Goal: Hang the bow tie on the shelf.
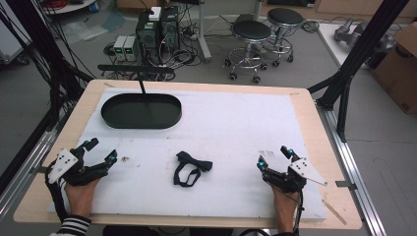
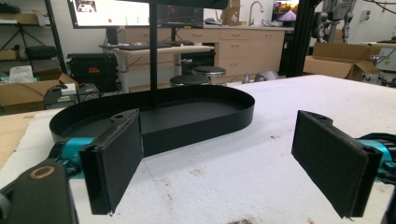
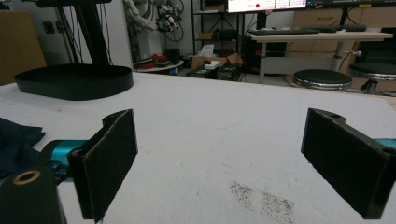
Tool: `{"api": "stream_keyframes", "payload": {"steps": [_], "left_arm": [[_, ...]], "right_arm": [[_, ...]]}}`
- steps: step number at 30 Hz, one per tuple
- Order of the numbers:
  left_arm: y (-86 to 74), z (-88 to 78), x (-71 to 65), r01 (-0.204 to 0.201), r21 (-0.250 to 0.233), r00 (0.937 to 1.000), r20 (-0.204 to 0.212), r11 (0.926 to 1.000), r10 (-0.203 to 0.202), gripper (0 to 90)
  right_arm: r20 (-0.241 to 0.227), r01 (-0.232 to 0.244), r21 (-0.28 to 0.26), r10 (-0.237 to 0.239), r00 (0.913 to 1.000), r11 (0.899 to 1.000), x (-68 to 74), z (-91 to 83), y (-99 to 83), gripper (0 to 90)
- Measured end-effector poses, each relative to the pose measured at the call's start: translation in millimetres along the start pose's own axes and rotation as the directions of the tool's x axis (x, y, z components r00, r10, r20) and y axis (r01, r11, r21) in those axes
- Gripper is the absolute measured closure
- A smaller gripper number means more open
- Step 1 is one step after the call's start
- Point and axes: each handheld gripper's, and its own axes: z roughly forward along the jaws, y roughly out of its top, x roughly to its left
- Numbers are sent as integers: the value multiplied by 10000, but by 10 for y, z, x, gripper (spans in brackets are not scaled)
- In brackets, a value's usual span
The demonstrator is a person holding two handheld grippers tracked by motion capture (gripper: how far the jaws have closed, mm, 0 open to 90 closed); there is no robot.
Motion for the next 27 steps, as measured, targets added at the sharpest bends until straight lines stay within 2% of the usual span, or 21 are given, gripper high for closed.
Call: {"api": "stream_keyframes", "payload": {"steps": [11,16,22,27], "left_arm": [[2,6,-2,2,37,10000,33,10000,-2,164],[11,30,8,120,285,9999,-32,9995,-119,165],[17,39,4,61,409,9999,-98,9991,-57,165],[40,43,27,369,721,9992,-181,9967,-356,156]], "right_arm": [[-12,48,-44,-48,10000,10000,2,-5,-1,97],[2,46,-71,-46,10000,10000,8,-9,-3,97],[19,61,-94,-61,10000,9999,0,-8,-3,97],[53,60,-103,-60,10000,9999,2,-6,-3,97]]}}
